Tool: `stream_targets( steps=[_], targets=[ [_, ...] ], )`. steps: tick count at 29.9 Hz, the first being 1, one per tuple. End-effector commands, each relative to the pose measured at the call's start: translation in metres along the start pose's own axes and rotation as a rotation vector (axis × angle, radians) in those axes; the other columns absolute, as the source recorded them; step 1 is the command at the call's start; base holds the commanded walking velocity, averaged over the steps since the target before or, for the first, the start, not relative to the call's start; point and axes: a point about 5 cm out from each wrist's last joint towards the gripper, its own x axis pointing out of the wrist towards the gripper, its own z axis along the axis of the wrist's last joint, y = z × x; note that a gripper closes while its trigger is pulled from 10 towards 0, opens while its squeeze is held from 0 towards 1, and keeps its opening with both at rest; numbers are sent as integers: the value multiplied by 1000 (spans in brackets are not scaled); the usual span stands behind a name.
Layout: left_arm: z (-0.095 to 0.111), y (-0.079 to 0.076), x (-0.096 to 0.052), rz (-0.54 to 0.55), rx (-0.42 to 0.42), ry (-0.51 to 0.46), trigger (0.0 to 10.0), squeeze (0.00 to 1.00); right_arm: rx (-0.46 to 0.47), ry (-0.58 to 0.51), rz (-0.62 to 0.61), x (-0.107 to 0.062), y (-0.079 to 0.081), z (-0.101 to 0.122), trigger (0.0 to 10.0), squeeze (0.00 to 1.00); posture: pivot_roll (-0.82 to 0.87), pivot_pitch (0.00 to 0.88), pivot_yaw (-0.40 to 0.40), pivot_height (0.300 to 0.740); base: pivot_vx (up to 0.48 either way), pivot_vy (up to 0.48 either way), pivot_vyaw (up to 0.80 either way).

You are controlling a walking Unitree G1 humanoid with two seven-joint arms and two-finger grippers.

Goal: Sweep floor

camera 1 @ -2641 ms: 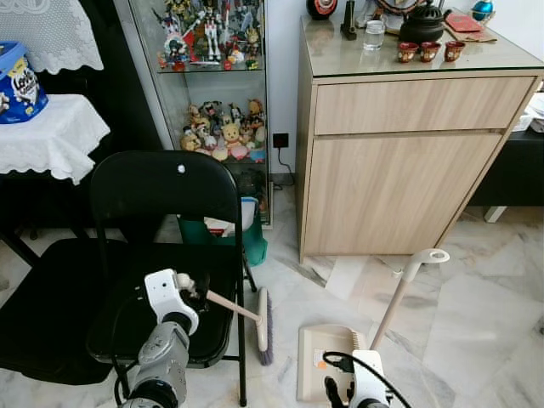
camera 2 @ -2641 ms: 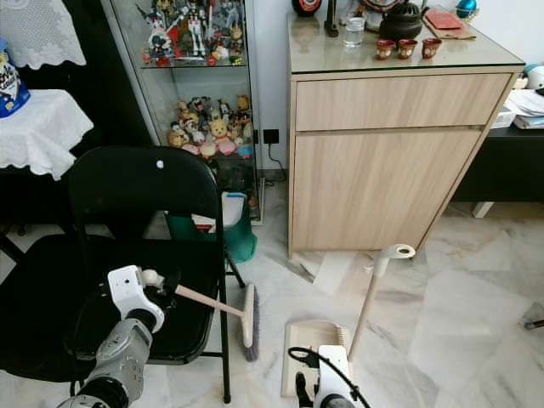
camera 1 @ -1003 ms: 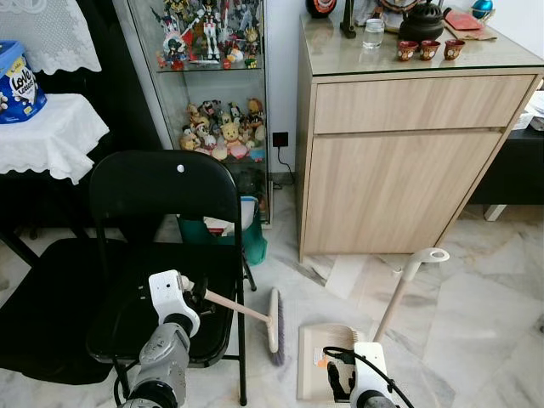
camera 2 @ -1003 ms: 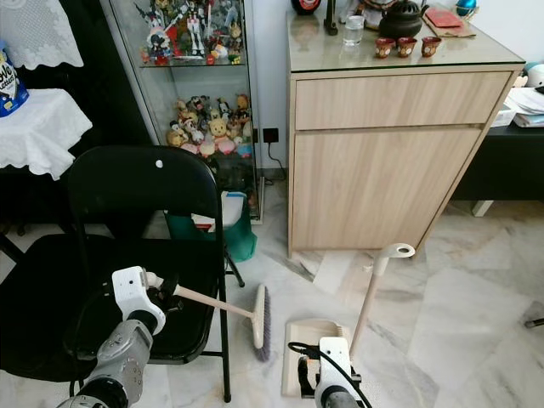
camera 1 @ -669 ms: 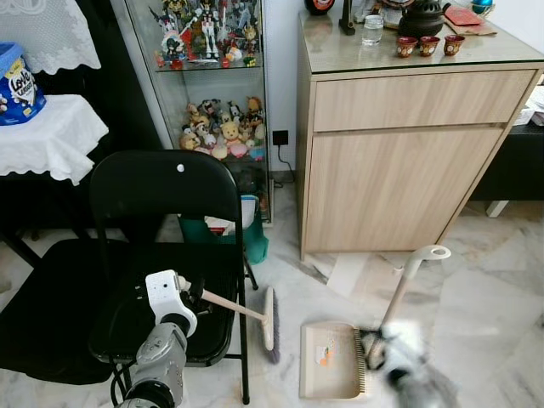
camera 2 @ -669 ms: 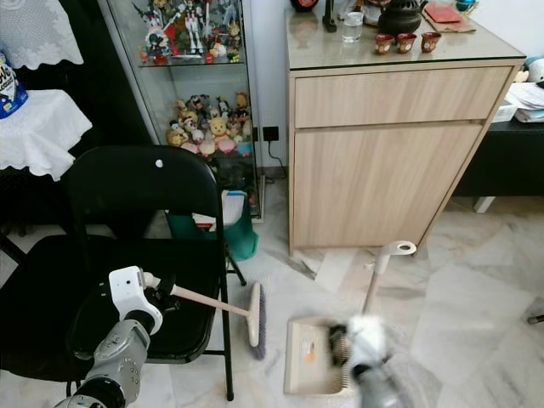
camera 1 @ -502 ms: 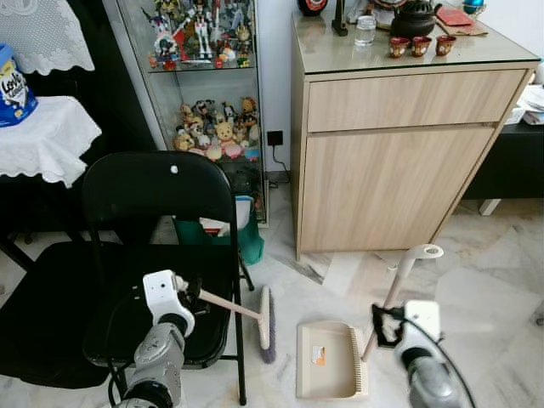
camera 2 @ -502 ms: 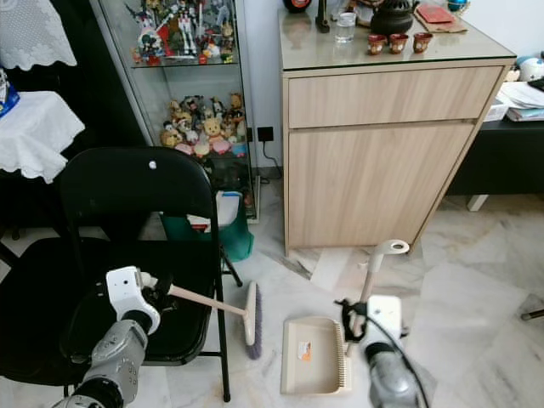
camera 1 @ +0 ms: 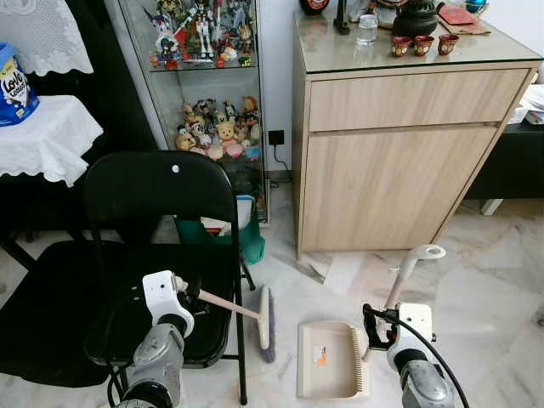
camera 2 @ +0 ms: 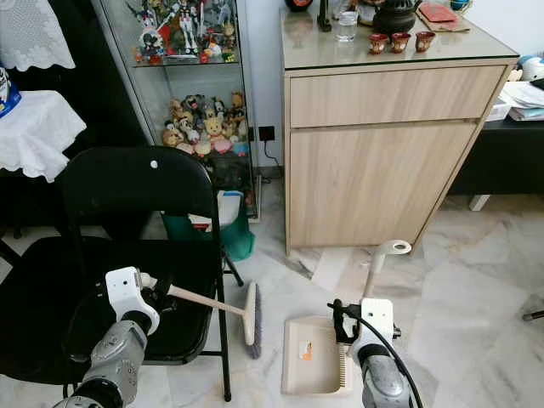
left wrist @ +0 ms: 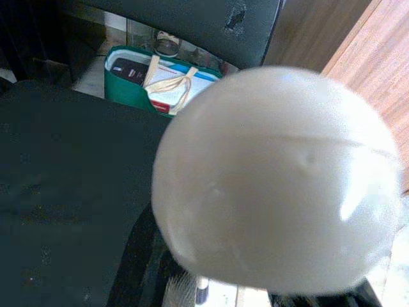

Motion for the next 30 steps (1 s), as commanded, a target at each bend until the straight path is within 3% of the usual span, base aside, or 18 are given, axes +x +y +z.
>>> stream_targets(
  steps=[1,8,11,12,13,20,30],
  targets=[
    [-8,3,-4,-4,25,40,10000,0,-17,-38,-8,-1,0,4,10000,1000,-163,0,50,740,0,0,0],
    [-8,3,-4,-7,26,41,10000,0,-25,-60,-27,-3,1,6,10000,1000,-162,0,51,740,0,0,0],
    [-8,3,-4,-8,28,40,10000,0,-78,-88,-57,-3,-1,9,10000,1000,-161,0,52,740,0,0,0],
    [-8,3,-4,-8,28,40,10000,0,-93,-99,-76,-3,-3,12,10000,353,-161,0,53,740,0,0,0],
    [-8,3,-4,-8,28,38,10000,0,-107,-127,-120,-3,-7,16,10000,0,-161,0,53,740,0,0,0],
    [-6,3,-4,-4,27,31,10000,0,-150,-226,-105,0,-2,35,10000,0,-160,0,54,740,0,0,0],
    [-5,4,-4,6,29,26,10000,0,-99,-211,-147,3,-3,38,10000,0,-162,0,58,740,0,0,0]
  ],
)
